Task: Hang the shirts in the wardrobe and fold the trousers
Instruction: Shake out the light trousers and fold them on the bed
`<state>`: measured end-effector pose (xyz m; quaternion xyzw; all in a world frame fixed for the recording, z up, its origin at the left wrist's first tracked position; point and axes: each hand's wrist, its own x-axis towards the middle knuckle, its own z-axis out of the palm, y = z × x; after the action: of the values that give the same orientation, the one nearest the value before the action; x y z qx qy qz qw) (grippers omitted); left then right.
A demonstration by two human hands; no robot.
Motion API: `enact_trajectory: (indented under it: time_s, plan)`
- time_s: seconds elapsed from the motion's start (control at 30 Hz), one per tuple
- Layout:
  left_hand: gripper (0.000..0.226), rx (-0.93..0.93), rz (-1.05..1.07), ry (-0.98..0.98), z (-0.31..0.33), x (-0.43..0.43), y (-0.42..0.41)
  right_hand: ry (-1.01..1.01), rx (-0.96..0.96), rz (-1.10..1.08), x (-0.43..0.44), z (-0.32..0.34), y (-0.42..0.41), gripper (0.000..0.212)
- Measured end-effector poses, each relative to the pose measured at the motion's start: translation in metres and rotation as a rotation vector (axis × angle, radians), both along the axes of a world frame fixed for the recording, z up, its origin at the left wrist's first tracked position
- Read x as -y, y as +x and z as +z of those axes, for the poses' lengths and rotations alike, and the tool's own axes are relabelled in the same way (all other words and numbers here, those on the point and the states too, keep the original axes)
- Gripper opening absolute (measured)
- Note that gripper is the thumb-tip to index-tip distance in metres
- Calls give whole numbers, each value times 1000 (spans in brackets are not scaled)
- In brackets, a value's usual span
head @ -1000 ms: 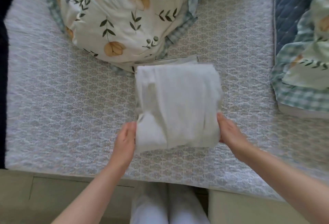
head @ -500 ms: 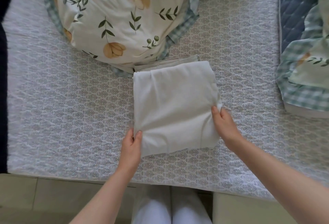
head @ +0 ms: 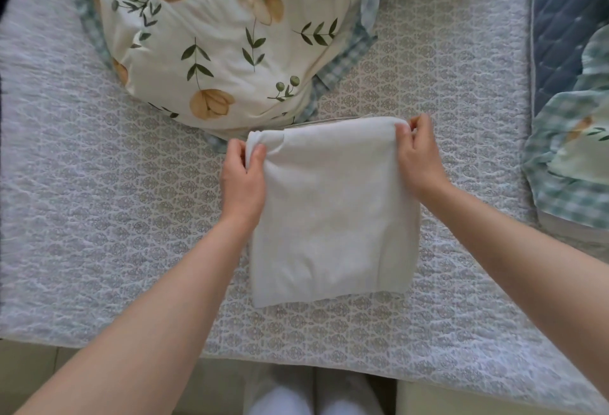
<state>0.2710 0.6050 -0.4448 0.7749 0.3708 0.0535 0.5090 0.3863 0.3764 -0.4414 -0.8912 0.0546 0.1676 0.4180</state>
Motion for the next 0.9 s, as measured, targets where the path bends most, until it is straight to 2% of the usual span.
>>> enact_trajectory:
  time_s: [0.13, 0.6, 0.7, 0.8, 0.9]
  plan:
    - [25, -2, 47, 74, -3, -6, 15, -62, 118, -41, -10, -2, 10, 17]
    - [46, -206, 84, 220, -33, -28, 39, -344, 96, -1, -27, -38, 38, 24]
    - [35, -146, 146, 112, -31, -25, 34, -382, 79, 33, -20, -37, 38, 33]
    - [31, -80, 192, -116, -24, -23, 15, -197, 11, -37, -12, -29, 25, 35]
    - [38, -151, 131, -150, -18, -14, -25, -101, -37, -95, 1, -18, -6, 31]
